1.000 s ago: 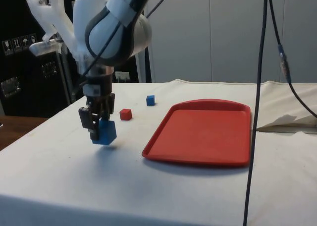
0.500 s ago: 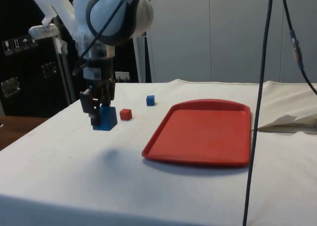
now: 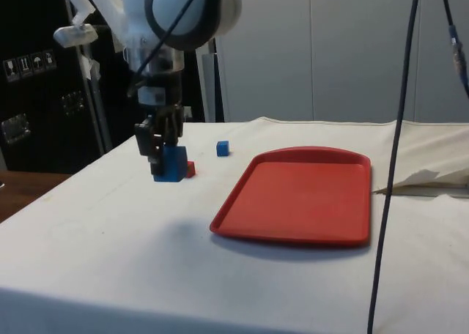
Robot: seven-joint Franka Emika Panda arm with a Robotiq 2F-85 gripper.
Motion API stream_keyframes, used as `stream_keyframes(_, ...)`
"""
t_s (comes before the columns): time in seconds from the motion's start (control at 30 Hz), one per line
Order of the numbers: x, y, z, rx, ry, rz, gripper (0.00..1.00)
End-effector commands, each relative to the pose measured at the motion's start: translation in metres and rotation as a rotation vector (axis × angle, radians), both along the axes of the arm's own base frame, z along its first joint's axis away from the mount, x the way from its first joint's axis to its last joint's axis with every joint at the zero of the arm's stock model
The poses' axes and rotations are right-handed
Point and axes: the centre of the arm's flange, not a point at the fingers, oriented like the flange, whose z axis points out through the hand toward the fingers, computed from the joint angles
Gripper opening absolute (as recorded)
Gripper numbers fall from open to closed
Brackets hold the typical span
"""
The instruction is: Pick up the largest block and place it onto the tray.
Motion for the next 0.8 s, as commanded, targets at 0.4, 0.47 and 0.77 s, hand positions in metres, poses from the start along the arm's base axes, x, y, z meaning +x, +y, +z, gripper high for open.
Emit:
stream_keyframes(0.4,-0.035,-0.002,0.006,-0.005,0.013,0.032,0.00)
stream_keyframes(0.47,-0.044,-0.004,0.008,-0.017,0.009,0.037,0.00)
stream_keyframes(0.77,-0.067,-0.005,0.011,-0.019,0.020,0.059,0.00)
